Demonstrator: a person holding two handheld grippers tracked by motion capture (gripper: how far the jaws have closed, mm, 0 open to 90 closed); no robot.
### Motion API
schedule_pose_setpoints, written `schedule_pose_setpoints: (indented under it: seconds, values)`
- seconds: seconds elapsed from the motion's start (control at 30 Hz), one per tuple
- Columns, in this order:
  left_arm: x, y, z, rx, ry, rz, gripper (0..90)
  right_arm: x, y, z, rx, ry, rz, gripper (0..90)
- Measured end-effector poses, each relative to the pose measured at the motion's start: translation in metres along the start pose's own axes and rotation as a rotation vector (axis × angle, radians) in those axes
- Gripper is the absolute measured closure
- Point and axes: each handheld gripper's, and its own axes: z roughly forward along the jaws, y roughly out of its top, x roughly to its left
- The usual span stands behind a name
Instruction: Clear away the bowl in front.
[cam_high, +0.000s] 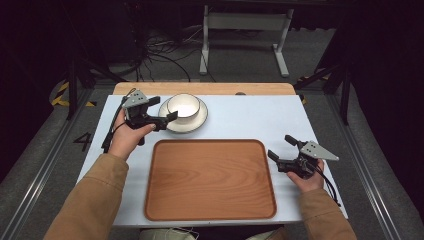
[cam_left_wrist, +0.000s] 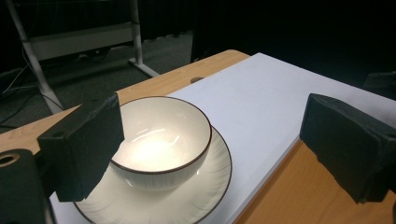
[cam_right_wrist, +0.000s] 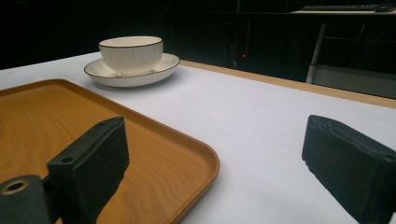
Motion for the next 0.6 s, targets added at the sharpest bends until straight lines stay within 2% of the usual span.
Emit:
schedule_pose_setpoints:
  seconds: [0.3,0.47,0.6]
  values:
    - [0.004,0.013,0.011,0.009,-0.003,0.006,8.1,0.0,0.0,0.0,0.009,-0.001,0.002,7.2]
    - [0.007,0.018,0.018,0.038,-0.006,0.01,8.5,0.0,0.0,0.001,0.009,-0.005,0.001,7.2]
    - [0.008,0.02,0.023,0.051,-0.016,-0.006,10.6,0.0,0.0,0.001,0.011,-0.006,0.0,7.1]
